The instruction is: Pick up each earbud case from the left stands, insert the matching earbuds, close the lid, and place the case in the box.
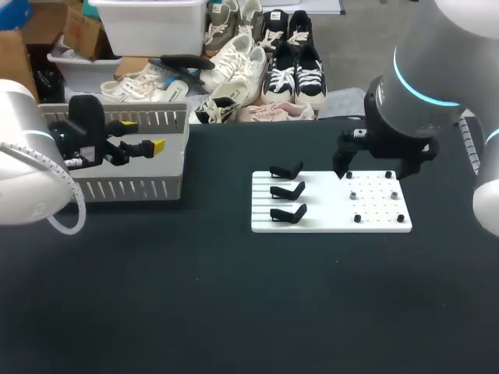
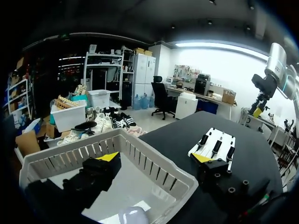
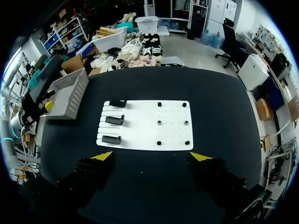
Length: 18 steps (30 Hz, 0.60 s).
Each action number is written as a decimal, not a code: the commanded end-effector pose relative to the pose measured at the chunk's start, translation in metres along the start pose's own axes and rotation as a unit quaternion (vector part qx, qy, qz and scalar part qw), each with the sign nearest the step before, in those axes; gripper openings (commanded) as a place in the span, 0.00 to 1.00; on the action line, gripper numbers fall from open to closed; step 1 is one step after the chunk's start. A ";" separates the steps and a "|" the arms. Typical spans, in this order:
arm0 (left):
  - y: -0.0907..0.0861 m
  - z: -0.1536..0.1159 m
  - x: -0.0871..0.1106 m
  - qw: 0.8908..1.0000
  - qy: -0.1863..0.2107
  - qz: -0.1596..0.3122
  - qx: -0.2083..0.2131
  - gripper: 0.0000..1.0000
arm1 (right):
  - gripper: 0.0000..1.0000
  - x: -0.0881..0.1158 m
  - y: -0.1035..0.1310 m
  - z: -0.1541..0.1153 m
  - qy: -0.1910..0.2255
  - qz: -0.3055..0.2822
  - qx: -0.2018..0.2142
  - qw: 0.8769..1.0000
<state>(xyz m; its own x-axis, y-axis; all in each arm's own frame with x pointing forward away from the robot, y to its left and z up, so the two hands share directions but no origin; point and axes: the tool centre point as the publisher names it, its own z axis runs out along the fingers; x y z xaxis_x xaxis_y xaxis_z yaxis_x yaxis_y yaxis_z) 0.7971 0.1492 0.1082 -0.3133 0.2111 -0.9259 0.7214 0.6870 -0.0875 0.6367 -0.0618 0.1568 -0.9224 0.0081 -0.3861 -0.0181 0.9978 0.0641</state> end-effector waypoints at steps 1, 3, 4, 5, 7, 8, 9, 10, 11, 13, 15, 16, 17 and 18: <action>-0.021 -0.007 -0.005 0.999 -0.011 0.015 -0.028 1.00 | 1.00 0.003 -0.001 0.000 -0.005 0.002 0.000 1.000; -0.030 -0.006 -0.010 0.999 -0.015 0.026 -0.014 1.00 | 1.00 0.003 -0.001 0.000 -0.005 0.002 0.000 1.000; -0.035 -0.006 -0.012 0.999 -0.018 0.030 -0.007 1.00 | 1.00 0.003 -0.001 0.000 -0.005 0.002 0.000 1.000; -0.041 -0.006 -0.014 0.999 -0.022 0.032 0.003 1.00 | 1.00 0.003 -0.001 0.000 -0.005 0.002 0.000 1.000; -0.053 -0.004 -0.017 0.999 -0.036 0.030 0.026 1.00 | 1.00 0.003 -0.001 0.000 -0.005 0.002 0.000 1.000; -0.058 -0.004 -0.019 0.998 -0.043 0.029 0.035 1.00 | 1.00 0.003 -0.001 0.000 -0.005 0.002 0.000 1.000; -0.063 -0.004 -0.021 0.998 -0.049 0.031 0.040 1.00 | 1.00 0.003 -0.001 0.000 -0.005 0.002 0.000 1.000; -0.069 -0.004 -0.023 0.997 -0.055 0.031 0.047 1.00 | 1.00 0.003 -0.001 0.000 -0.005 0.002 0.000 1.000; -0.074 -0.004 -0.025 0.996 -0.059 0.033 0.055 1.00 | 1.00 0.003 -0.001 0.000 -0.005 0.002 0.000 1.000; -0.084 -0.004 -0.025 0.995 -0.062 0.034 0.069 1.00 | 1.00 0.003 -0.001 0.000 -0.005 0.002 0.000 1.000; -0.094 -0.003 -0.025 0.994 -0.063 0.034 0.087 1.00 | 1.00 0.003 -0.001 0.000 -0.005 0.002 0.000 1.000; -0.098 -0.003 -0.025 0.993 -0.061 0.036 0.093 1.00 | 1.00 0.003 -0.001 0.000 -0.005 0.002 0.000 1.000; -0.102 -0.004 -0.024 0.992 -0.059 0.037 0.101 1.00 | 1.00 0.003 -0.001 0.000 -0.005 0.002 0.000 1.000; -0.106 -0.005 -0.024 0.992 -0.060 0.036 0.107 1.00 | 1.00 0.003 -0.001 0.000 -0.005 0.002 0.000 1.000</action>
<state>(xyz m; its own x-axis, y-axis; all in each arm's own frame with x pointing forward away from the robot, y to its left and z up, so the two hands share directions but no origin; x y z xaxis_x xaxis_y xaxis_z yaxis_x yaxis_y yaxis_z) 0.7320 0.0721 0.1393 -0.1850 0.1585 -0.9699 0.8461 0.5277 -0.0751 0.6367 -0.0619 0.1568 -0.9224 0.0081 -0.3862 -0.0181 0.9978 0.0642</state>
